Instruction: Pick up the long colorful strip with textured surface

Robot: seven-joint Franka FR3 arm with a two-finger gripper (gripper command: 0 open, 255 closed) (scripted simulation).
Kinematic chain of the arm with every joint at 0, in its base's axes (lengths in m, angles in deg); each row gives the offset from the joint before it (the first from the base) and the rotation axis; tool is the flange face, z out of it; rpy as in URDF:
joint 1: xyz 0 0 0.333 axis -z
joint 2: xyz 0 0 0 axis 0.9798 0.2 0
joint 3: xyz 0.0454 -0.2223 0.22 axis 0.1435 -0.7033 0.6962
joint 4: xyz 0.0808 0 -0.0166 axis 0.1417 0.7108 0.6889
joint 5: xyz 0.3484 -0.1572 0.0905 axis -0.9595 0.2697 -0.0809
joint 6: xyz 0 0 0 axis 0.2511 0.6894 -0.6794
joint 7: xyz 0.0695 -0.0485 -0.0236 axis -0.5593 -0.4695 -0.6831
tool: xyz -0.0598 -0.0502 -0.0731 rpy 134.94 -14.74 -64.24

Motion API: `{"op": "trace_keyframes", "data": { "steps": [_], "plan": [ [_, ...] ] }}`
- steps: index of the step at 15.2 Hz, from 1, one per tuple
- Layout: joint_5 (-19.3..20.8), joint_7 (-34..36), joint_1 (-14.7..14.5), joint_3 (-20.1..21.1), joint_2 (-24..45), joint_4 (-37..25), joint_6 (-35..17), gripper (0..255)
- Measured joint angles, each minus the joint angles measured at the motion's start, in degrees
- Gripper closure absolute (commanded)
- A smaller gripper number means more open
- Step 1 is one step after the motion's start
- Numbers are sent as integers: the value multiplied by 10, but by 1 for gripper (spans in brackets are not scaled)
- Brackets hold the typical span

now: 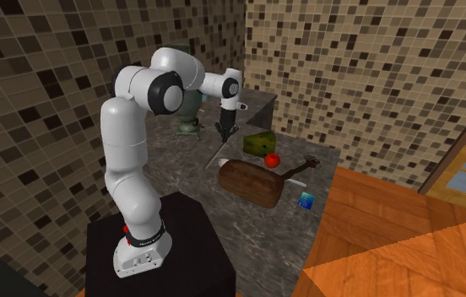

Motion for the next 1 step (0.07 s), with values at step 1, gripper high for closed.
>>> {"op": "trace_keyframes", "data": {
  "steps": [1],
  "plan": [
    [-1, -1, 0, 0, -2, -2, 5, 255]
  ]
}}
